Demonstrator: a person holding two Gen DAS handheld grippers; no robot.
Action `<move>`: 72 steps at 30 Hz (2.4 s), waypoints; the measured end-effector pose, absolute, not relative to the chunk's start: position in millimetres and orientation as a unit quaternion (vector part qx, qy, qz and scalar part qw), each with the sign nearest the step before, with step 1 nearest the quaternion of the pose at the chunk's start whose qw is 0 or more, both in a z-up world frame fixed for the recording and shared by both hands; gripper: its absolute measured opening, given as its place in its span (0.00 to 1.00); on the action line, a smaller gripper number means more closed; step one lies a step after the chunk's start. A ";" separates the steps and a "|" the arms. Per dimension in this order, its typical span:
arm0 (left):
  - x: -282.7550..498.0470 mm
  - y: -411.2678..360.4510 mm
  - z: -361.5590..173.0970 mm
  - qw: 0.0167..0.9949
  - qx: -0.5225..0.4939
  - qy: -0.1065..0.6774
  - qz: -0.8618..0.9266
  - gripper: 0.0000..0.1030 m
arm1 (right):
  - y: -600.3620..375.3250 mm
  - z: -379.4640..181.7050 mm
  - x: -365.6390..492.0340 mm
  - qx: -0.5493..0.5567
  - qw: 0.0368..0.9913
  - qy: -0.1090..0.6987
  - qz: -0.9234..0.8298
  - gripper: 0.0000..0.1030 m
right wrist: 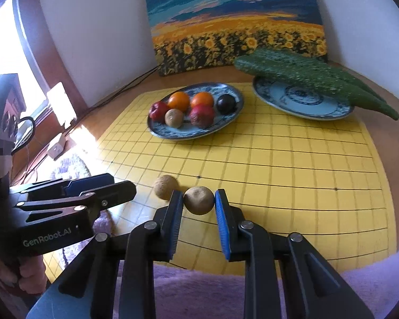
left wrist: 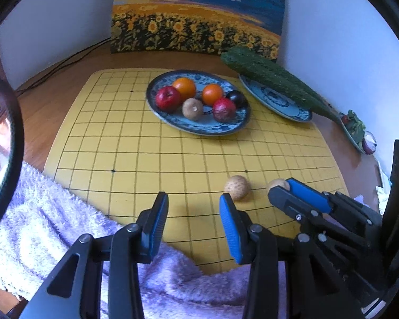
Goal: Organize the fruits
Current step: 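Close the right tool around one small tan round fruit, then close the left tool around the other small tan round fruit, then carry both tan fruits over the fruit plate and lower them among the fruits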
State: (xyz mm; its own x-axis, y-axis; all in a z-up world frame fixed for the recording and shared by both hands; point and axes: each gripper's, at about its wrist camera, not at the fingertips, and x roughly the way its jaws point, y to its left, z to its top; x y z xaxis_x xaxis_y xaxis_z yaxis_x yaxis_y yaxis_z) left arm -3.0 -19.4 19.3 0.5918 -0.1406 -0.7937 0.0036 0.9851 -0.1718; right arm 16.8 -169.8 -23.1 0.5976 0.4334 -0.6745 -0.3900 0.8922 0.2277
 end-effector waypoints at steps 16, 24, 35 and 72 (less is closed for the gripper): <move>11.8 -48.1 15.9 0.889 -0.056 0.450 -0.060 0.41 | -196.0 -19.1 21.1 0.045 0.898 0.382 0.213 0.25; 15.7 -55.2 12.2 0.889 -0.048 0.452 -0.061 0.41 | -201.7 -20.2 23.2 0.054 0.898 0.381 0.212 0.25; 21.3 -61.8 5.2 0.887 -0.041 0.457 -0.061 0.32 | -206.9 -21.7 24.6 0.062 0.897 0.383 0.211 0.25; 59.2 -19.5 75.6 0.924 -0.026 0.379 -0.046 0.25 | -168.0 34.3 64.3 0.019 0.897 0.368 0.245 0.25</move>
State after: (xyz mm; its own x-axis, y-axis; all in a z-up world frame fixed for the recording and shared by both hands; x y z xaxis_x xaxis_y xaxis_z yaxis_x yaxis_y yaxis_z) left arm 59.2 -19.5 75.6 0.7087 -0.1044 -0.6977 0.0657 0.9945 -0.0821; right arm 64.3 -168.0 34.3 0.6090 0.4538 -0.6506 -0.4256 0.8791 0.2148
